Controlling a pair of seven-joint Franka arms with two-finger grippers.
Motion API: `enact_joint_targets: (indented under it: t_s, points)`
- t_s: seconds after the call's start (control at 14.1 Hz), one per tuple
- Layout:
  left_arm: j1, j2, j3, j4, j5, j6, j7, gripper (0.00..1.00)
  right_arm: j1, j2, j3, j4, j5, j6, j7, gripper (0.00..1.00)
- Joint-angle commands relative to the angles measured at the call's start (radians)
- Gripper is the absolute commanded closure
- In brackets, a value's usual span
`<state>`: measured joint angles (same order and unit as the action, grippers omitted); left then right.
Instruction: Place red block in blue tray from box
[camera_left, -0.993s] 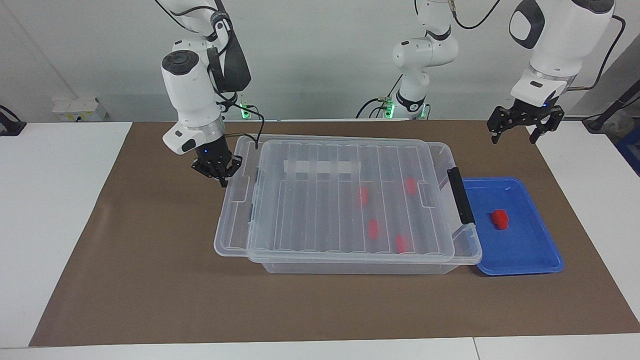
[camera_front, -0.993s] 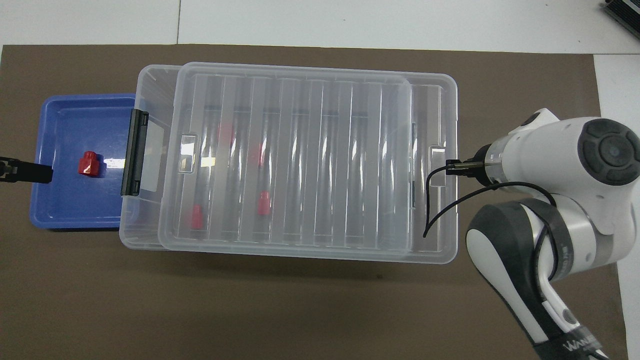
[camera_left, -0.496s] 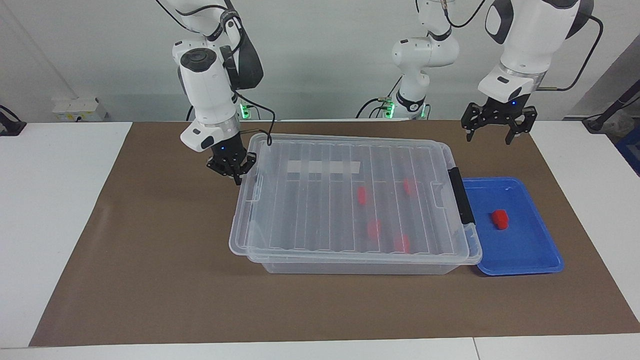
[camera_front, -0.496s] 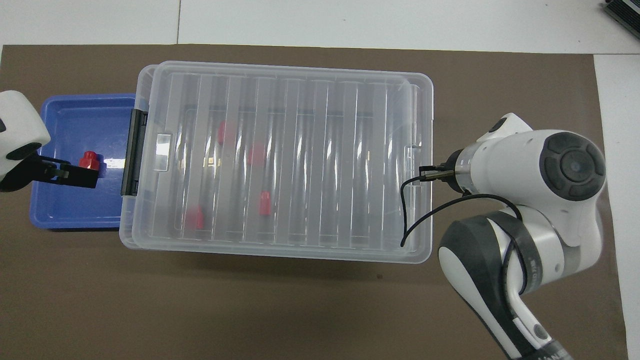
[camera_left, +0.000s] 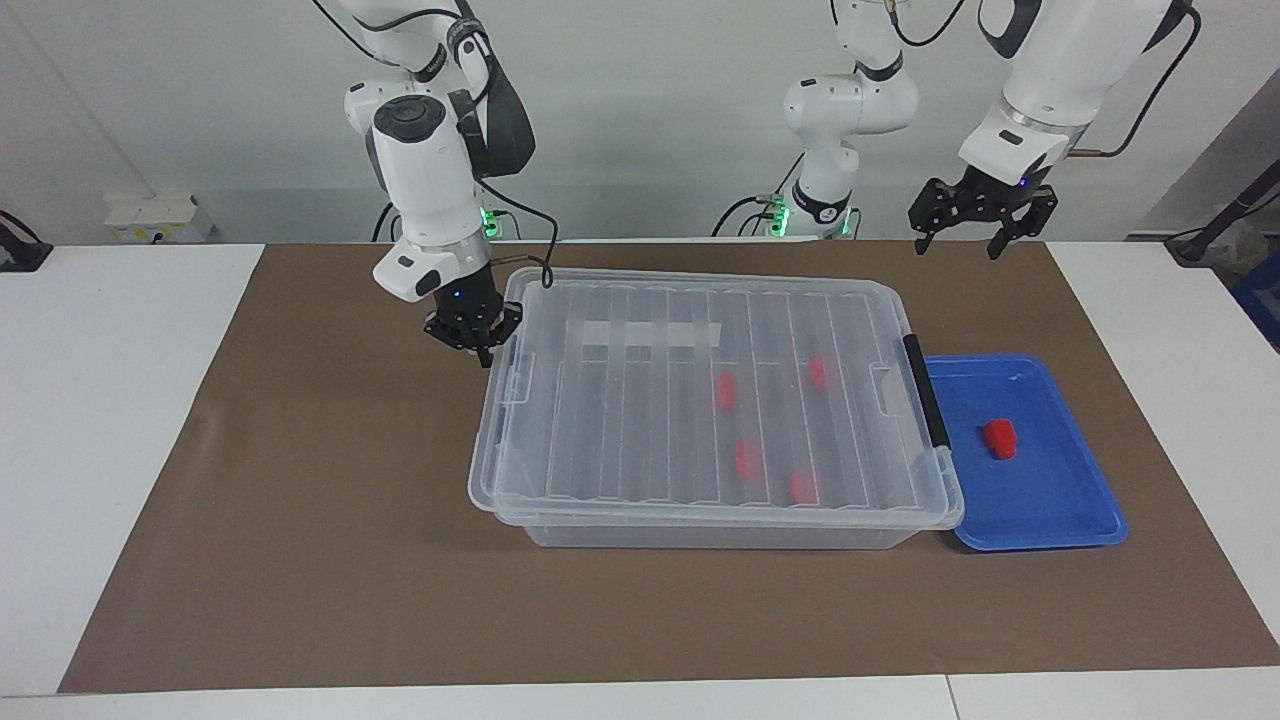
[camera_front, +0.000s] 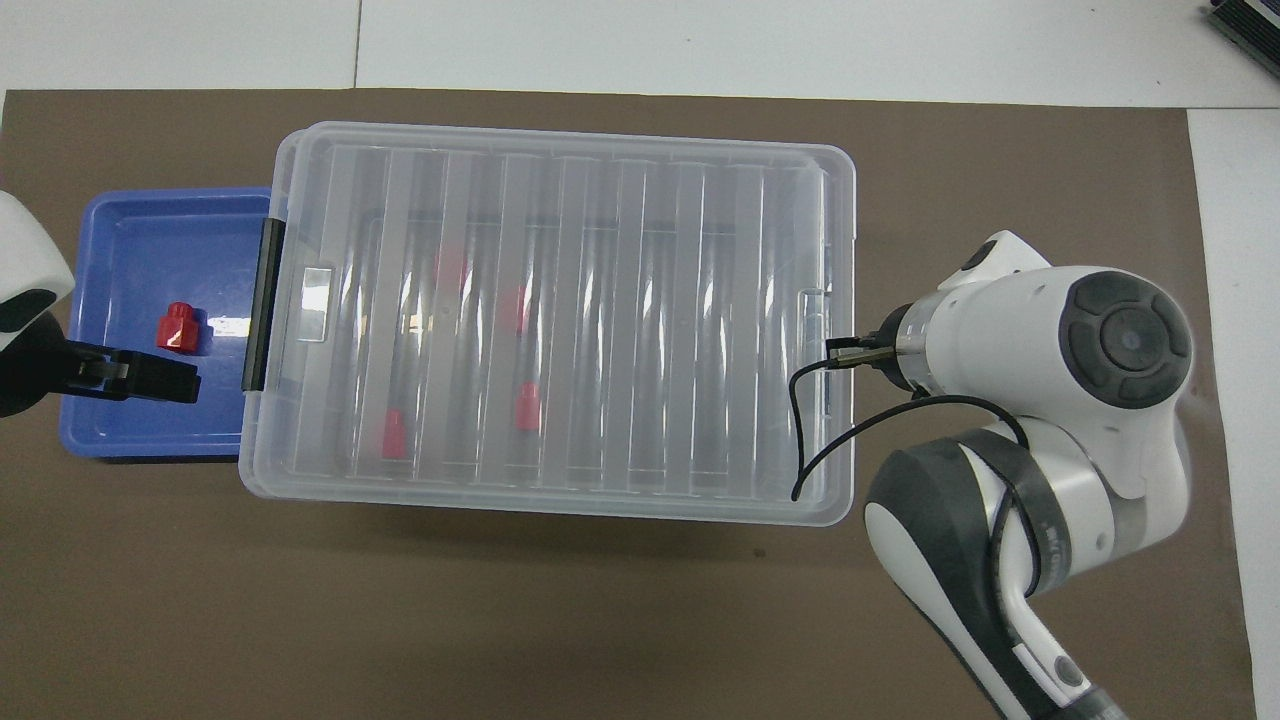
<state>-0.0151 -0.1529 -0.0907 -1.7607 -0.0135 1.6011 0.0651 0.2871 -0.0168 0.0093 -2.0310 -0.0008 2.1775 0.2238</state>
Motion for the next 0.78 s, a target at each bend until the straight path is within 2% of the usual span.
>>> enact_joint_targets:
  t_s: [0.0,0.21,0.35,0.71]
  points:
    - [-0.003,-0.011,0.009,0.007,-0.016,-0.029,-0.016,0.00,0.003,-0.023,0.005,-0.029,0.030,0.021,-0.009,1.00]
    - [0.001,-0.025,0.009,0.006,-0.016,-0.033,-0.014,0.00,0.003,-0.022,0.005,-0.029,0.067,0.022,-0.011,1.00]
    - [0.010,-0.034,0.017,-0.017,-0.016,0.009,-0.011,0.00,0.003,-0.022,0.005,-0.028,0.067,0.024,-0.011,1.00]
    - [0.026,-0.017,0.020,0.003,-0.019,0.039,-0.008,0.00,0.004,-0.020,0.006,-0.026,0.068,0.024,-0.008,1.00]
